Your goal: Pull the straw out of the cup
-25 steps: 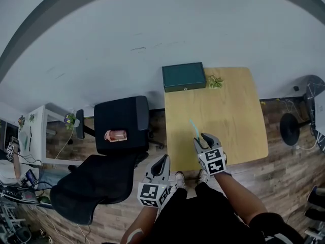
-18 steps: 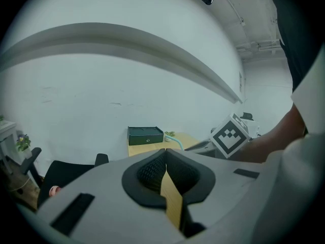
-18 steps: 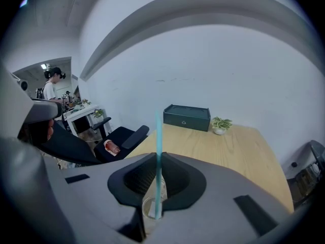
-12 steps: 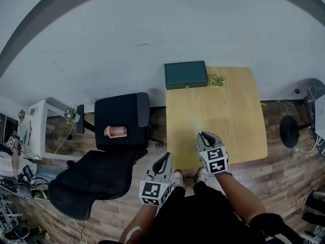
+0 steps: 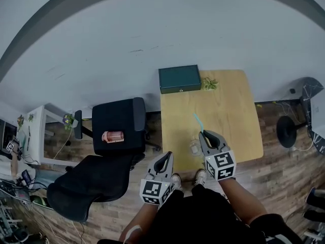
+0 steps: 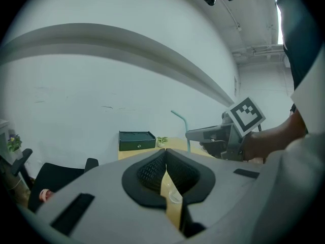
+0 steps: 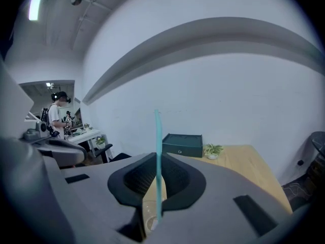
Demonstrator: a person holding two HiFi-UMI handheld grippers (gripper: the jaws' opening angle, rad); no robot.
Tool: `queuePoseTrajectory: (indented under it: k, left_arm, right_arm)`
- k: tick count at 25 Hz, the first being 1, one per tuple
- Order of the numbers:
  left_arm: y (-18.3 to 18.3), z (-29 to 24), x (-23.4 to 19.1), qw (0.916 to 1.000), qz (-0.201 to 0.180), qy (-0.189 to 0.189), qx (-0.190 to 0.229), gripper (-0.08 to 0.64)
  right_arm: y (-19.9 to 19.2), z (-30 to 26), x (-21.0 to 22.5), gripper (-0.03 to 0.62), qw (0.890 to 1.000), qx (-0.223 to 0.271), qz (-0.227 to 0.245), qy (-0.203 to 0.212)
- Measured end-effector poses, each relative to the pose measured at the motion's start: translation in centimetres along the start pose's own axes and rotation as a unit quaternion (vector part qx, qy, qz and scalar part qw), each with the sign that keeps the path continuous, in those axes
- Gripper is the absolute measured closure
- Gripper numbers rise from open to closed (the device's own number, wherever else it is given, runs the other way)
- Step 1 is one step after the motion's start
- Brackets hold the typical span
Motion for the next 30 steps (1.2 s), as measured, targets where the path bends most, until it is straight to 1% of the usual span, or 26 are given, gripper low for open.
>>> queuePoseTrajectory:
  k: [7,10,13,16,19,22,25,30]
  left_arm:
    - [1.9,-1.3,0.9,0.9996,-0.011,-0.019,0.016,0.540]
    - [2.6,-1.6,1.3,0.9992,-0.017,-0.029,0.022,0.540]
    - [3.2,-1.9,1.5,0.9987,-0.018,-0.034,0.034,0.540]
    - [4.4,-1.9,1.6,0.9982,-0.001,-0.041,0.044,0.540]
    - [5.8,-2.0,1.5,0.9971,-0.008,-0.049,0.057,0.540]
    - [6.7,-2.5,1.2,0.9962,-0.012,-0.045,0.073,0.540]
    - [7.4,-2.6,1.2,0.9952,-0.020,-0.042,0.086,0.540]
    - [7.6,-3.0,1.7,0.9947,-0.022,-0.053,0.085,0.540]
  right_arm:
    - [4.4,3.7,-0.6,0.541,0.998,0.068,-0.007,0.013]
    - [6.0,5.2,-0.9,0.541,0.995,0.095,0.000,0.014]
    - [7.0,6.3,-0.9,0.541,0.993,0.113,0.012,0.015]
    - [7.6,7.6,-0.7,0.541,0.991,0.131,0.017,0.016]
    - [8.3,8.8,-0.3,0.541,0.988,0.151,0.023,0.011]
    - [9.0,9.4,0.1,0.541,0.986,0.163,0.028,0.005]
    - [9.2,9.8,0.4,0.545,0.986,0.160,0.039,-0.001]
    - [9.6,10.3,1.0,0.548,0.986,0.160,0.043,-0.015]
Point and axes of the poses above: the fingertips, and each gripper's own axes: z backward along the fingers, x to its right, y out of its top, the point moved 6 cm from there along z, backward along the fingers, and after that the axes turned 14 degrees about -z, right-handed, at the moved point
